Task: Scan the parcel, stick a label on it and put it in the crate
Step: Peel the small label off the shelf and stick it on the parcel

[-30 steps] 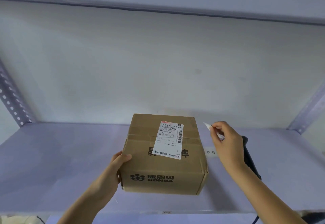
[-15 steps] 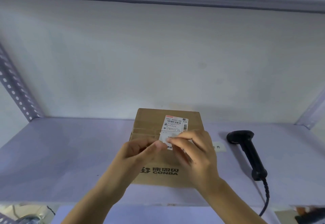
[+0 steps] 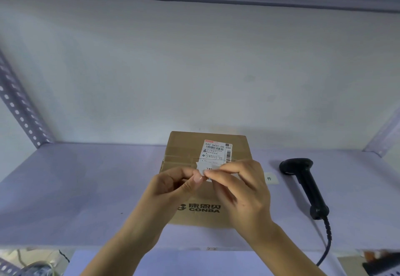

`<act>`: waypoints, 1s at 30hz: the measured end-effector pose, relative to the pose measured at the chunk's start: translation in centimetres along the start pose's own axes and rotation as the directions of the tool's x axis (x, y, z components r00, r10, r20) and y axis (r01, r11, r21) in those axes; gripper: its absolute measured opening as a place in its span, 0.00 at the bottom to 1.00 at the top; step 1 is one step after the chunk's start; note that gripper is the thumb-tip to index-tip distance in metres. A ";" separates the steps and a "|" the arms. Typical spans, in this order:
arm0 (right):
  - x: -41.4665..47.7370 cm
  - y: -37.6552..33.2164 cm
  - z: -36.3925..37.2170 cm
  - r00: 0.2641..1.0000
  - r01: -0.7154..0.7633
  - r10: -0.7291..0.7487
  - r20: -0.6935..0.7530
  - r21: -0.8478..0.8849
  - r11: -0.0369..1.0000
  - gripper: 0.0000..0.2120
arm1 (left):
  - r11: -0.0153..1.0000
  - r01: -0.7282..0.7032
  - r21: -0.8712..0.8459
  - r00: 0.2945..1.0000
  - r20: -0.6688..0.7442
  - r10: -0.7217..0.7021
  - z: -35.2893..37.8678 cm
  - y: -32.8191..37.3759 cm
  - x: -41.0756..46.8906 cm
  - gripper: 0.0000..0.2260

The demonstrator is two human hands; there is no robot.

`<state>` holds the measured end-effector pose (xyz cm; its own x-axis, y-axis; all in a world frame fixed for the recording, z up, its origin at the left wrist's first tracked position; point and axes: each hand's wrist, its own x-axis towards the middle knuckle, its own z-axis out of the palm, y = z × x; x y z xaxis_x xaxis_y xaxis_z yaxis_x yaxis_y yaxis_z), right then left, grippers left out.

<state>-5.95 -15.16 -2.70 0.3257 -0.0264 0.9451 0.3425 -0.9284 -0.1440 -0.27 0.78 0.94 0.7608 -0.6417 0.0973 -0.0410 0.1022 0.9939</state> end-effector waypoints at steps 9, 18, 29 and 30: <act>0.3 -0.5 -0.1 1.000 -0.013 0.013 -0.009 0.008 1.000 0.11 | 1.000 -0.006 -0.026 1.000 0.006 0.006 -0.3 -0.3 0.1 0.21; 0.5 -0.4 0.0 1.000 0.001 -0.001 -0.022 0.005 1.000 0.13 | 0.998 0.002 -0.057 0.999 0.044 0.001 -0.6 -0.3 0.2 0.17; 0.6 -0.8 0.2 1.000 0.010 -0.009 -0.024 0.012 1.000 0.11 | 0.994 -0.042 -0.106 0.997 0.062 0.049 -0.6 -0.5 0.3 0.12; 0.6 -0.8 0.2 1.000 0.007 -0.007 -0.026 0.008 1.000 0.11 | 0.994 -0.037 -0.107 0.997 0.064 0.044 -0.6 -0.5 0.2 0.12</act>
<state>-5.86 -14.40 -2.12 0.2998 -0.0296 0.9535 0.3516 -0.9257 -0.1393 0.34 1.07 0.45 0.7153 -0.6838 0.1444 0.0005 0.2072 0.9783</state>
